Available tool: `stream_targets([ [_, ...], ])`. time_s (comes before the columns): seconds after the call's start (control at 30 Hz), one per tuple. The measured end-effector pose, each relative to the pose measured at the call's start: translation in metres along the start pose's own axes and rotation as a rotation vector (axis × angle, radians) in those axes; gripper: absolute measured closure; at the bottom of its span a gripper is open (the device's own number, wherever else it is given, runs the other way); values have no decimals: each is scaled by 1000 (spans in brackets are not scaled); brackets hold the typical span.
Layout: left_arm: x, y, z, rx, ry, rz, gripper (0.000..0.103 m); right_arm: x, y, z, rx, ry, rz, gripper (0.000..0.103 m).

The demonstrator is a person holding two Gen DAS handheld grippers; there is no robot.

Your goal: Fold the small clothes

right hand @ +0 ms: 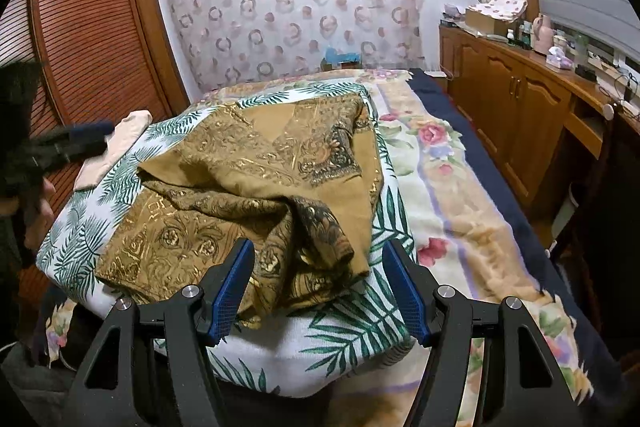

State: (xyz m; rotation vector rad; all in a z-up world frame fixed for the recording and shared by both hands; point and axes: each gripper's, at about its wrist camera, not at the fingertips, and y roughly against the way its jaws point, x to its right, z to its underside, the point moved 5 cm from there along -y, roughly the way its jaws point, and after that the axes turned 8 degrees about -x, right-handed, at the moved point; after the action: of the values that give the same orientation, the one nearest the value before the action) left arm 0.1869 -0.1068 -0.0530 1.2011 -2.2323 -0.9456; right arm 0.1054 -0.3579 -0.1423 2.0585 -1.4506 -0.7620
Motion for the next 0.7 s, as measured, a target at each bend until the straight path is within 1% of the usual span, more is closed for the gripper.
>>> stream_targets([
  [0.17, -32, -9, 32, -37, 103, -43, 27, -11, -5, -8, -5, 27, -6, 35],
  [0.3, -45, -8, 51, -42, 155, -58, 27, -26, -10, -17, -2, 58, -18, 35],
  [0.47, -57, 1, 65, -23, 196, -90, 27, -55, -19, -33, 3, 124, -47, 35],
  [0.7, -69, 15, 72, 5, 211, -120, 27, -102, -48, -58, -18, 230, -114, 35],
])
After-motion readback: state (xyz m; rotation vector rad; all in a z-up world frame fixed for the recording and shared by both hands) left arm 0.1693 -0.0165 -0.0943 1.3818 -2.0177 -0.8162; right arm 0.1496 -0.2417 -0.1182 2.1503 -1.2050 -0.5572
